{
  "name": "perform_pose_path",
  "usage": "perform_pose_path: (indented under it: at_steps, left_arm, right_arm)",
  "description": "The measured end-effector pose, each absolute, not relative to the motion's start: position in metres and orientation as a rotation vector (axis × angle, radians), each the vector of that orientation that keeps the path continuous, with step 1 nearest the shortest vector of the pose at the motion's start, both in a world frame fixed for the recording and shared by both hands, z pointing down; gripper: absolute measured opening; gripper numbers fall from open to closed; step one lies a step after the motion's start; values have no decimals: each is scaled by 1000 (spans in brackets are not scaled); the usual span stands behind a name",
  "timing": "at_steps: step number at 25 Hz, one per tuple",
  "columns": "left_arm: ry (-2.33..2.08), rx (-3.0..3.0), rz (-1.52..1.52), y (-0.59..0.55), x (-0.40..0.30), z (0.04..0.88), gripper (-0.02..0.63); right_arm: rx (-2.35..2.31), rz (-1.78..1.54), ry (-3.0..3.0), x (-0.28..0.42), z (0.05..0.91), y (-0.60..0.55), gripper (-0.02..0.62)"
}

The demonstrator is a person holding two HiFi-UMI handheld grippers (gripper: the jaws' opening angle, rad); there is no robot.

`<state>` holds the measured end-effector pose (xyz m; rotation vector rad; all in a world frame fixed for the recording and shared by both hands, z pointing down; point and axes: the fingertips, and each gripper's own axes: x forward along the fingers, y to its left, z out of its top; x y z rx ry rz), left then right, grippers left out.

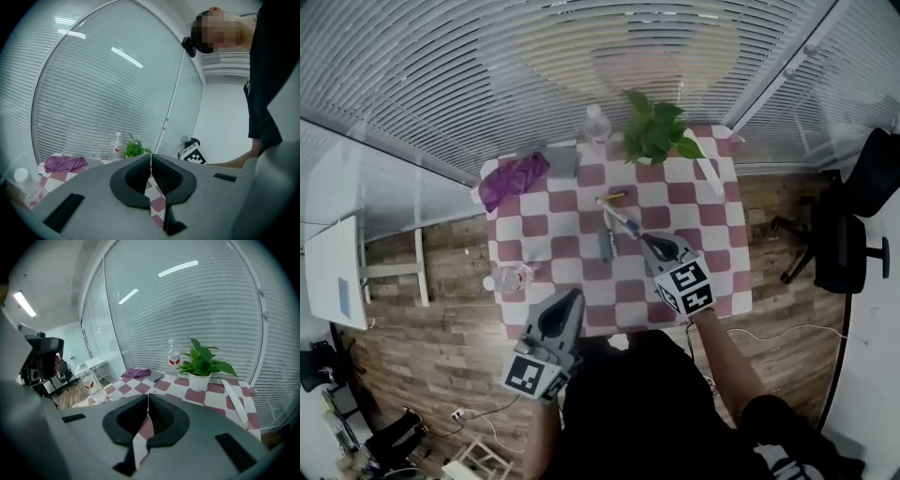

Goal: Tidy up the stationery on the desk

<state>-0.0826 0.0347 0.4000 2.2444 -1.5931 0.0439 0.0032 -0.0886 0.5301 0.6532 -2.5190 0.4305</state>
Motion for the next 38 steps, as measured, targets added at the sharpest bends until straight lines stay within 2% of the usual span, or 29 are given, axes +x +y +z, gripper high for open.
perform_pose_path:
  at_steps: [11, 15, 27, 38]
  left_arm:
    - [-1636, 2152, 27, 39, -87, 408, 34]
    - [-1623, 2142, 59, 43, -93, 412, 34]
    - [-1639, 2090, 61, 58, -101, 411, 34]
    - [-1678, 2056, 63, 73, -111, 413, 34]
  right_arm:
    - [543, 388, -2453, -21, 586, -110, 23]
    - [535, 382, -2395, -33, 616, -115, 87]
    - [517, 273, -2237, -47, 679, -127, 87]
    - [545, 256, -2180, -49, 698, -134, 84]
